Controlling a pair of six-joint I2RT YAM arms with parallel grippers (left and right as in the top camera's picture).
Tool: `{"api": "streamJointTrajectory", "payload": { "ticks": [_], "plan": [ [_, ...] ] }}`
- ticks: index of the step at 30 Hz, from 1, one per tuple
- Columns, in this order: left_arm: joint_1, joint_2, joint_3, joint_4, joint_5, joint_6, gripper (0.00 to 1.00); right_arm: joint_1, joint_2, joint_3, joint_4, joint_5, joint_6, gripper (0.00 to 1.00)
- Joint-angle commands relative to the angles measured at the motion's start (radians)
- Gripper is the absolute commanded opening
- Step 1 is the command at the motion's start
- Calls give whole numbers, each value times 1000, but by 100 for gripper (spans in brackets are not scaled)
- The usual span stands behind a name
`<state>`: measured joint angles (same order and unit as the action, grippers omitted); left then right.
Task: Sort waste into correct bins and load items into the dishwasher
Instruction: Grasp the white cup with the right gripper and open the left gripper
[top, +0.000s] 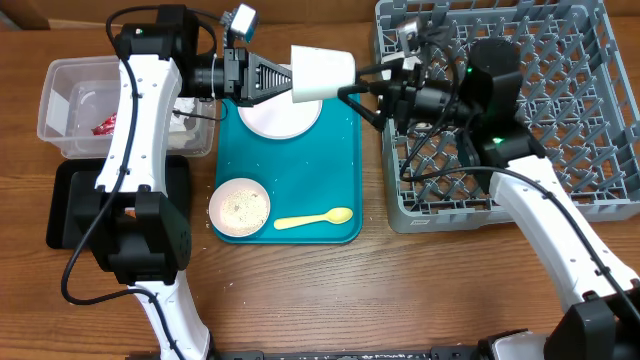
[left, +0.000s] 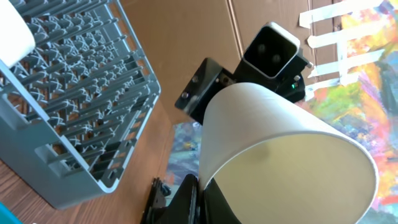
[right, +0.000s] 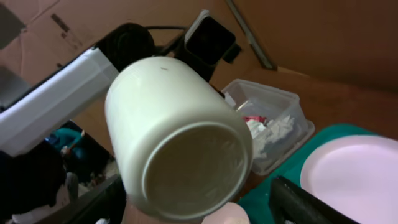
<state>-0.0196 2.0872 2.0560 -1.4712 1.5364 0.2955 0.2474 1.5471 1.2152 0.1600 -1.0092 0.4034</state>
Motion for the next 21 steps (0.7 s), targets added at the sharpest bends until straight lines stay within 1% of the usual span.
{"api": "streamJointTrajectory", "payload": {
  "ticks": [1, 5, 9, 12, 21],
  "plan": [
    [-7, -21, 15, -2, 46, 11, 4, -2, 5, -4, 50, -87, 3, 75],
    [-7, -21, 15, -14, 46, 11, 4, -1, 5, -4, 102, -115, 21, 75],
    [-15, -21, 15, -25, 46, 11, 4, 1, 5, -4, 104, -114, 20, 75],
    [-31, -21, 15, -35, 46, 11, 4, 1, 9, -4, 104, -103, 20, 82],
    [-55, -21, 15, -74, 45, 16, 4, -14, 17, -4, 94, -74, 20, 82]
  ]
}}
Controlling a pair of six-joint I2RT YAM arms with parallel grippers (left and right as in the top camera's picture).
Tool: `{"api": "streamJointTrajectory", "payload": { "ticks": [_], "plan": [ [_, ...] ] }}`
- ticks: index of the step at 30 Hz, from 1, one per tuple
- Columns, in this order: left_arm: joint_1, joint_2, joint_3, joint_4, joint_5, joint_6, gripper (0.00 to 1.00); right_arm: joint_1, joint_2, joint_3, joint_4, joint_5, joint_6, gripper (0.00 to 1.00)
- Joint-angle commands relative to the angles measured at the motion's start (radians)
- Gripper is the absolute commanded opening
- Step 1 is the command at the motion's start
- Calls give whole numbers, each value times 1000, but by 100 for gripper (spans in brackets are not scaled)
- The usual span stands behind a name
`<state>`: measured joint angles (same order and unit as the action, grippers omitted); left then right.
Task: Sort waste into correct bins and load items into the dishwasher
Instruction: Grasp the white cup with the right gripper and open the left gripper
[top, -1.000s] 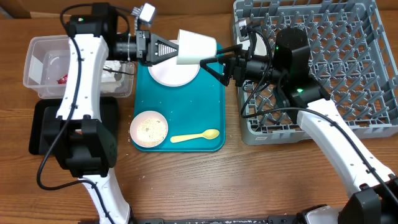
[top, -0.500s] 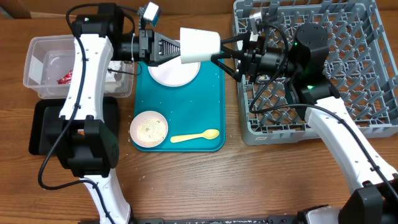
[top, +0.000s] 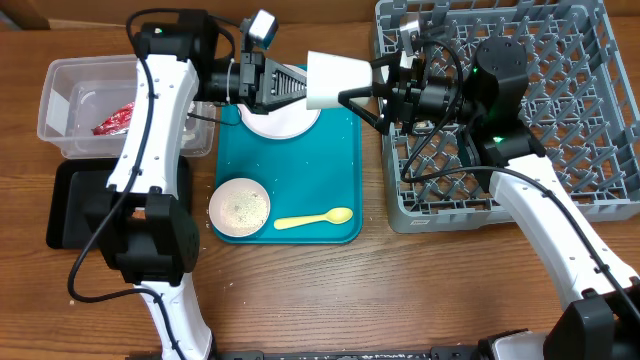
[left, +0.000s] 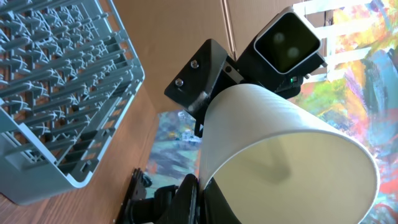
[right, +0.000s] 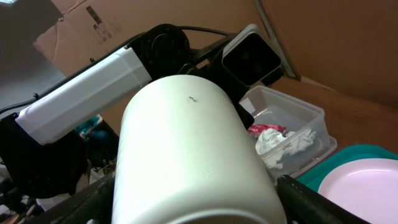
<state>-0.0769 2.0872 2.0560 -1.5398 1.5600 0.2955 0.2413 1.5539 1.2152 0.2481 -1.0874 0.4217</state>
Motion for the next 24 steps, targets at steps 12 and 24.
{"api": "streamJointTrajectory", "payload": {
  "ticks": [12, 24],
  "plan": [
    [-11, -21, 15, -9, -41, 15, 4, -6, 10, -4, 44, -34, 3, 53],
    [-11, -21, 15, -8, -69, 15, 29, -22, 9, -4, 85, -68, 43, 45]
  ]
}}
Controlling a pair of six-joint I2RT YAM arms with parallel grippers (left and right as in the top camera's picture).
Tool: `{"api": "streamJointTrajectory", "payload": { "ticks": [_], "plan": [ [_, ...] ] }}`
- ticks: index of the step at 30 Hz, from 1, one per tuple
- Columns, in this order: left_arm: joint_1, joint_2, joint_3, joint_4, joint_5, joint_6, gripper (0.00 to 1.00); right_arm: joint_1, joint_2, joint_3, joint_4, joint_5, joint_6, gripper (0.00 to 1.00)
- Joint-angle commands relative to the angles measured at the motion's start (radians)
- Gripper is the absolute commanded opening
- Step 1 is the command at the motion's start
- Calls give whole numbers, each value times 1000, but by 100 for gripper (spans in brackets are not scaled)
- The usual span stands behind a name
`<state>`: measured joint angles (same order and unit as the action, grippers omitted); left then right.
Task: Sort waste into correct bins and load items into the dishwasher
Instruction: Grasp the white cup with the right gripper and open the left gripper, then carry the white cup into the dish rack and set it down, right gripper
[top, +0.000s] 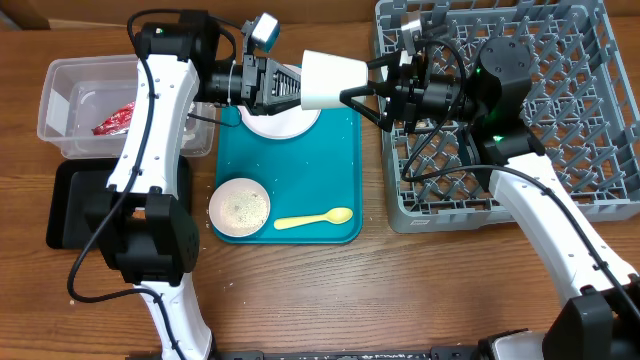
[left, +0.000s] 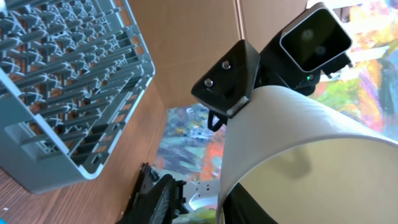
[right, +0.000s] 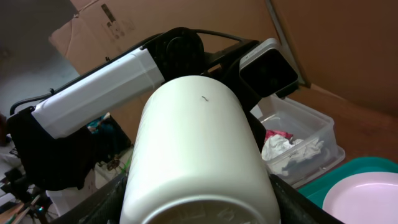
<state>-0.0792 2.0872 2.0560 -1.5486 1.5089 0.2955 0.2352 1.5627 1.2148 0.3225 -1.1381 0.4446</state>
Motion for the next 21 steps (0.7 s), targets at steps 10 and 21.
{"api": "streamJointTrajectory", "payload": {
  "ticks": [10, 21],
  "plan": [
    [-6, -21, 15, 2, -50, 15, 30, -110, -1, -4, -4, -35, 66, 43],
    [-6, -21, 15, 43, -148, 11, 29, -257, -13, -4, -267, 50, -17, 42]
  ]
}}
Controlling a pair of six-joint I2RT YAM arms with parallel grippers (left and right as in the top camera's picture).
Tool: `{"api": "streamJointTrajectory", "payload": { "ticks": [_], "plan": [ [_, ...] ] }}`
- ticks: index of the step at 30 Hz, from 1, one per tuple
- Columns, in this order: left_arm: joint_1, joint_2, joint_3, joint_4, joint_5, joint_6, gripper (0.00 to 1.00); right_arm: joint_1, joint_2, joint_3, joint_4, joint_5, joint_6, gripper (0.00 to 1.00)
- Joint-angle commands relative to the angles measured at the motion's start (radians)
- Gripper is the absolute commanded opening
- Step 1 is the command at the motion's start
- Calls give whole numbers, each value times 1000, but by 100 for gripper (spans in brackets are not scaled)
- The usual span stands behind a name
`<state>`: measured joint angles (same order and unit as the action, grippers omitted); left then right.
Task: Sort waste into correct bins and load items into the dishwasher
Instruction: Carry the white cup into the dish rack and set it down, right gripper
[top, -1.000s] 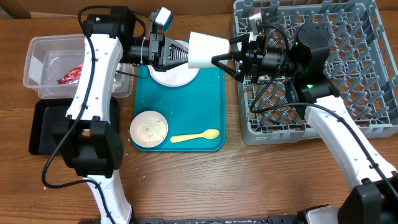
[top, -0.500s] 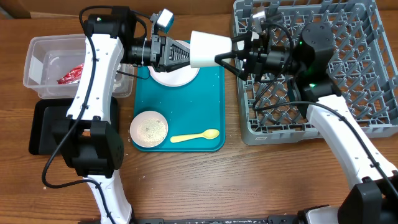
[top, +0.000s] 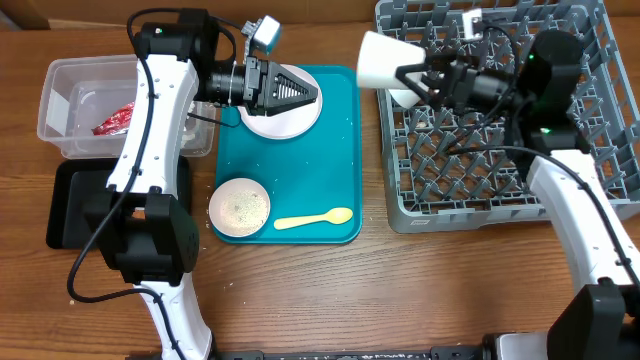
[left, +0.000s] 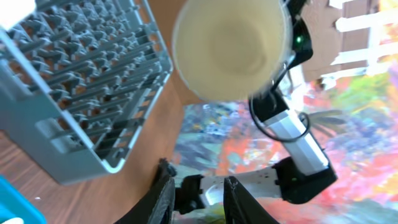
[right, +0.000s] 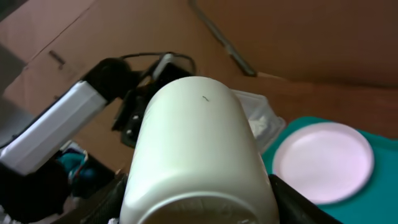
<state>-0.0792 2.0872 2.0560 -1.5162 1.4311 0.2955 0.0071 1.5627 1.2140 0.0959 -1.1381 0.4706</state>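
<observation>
A white cup (top: 380, 60) lies on its side in the air over the left rim of the grey dish rack (top: 590, 205). My right gripper (top: 405, 82) is shut on its base end. The right wrist view is filled by the cup (right: 199, 143), with a finger on either side. My left gripper (top: 312, 95) stands open and empty over the white plate (top: 288, 120) on the teal tray (top: 340, 170). The left wrist view looks into the cup's mouth (left: 230, 46), well clear of the left gripper (left: 198, 200).
A small speckled bowl (top: 239, 207) and a yellow spoon (top: 313, 218) lie on the tray's near half. At the left a clear bin (top: 60, 130) holds a red wrapper (top: 112, 117). A black tray (top: 65, 225) sits in front of it.
The cup has passed from my left gripper to my right. The left gripper is now open and empty over the plate. The right has moved the cup to the rack's left rim.
My left gripper held the cup sideways above the plate while the right gripper's open fingers stood at its base. Both then met over the tray's far right corner, the right fingers round the cup. Now the right gripper alone holds it, by the rack.
</observation>
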Motion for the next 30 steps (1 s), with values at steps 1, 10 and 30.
{"api": "streamJointTrajectory", "payload": {
  "ticks": [1, 10, 30],
  "plan": [
    [-6, -21, 15, 16, -100, 11, 29, -38, -22, -3, -87, 79, -62, 41],
    [-23, -21, 15, 182, -621, -233, 31, -31, -76, 187, -758, 573, -261, 42],
    [-59, -21, 15, 243, -907, -356, 34, 174, -6, 357, -1449, 1366, -76, 41]
  ]
}}
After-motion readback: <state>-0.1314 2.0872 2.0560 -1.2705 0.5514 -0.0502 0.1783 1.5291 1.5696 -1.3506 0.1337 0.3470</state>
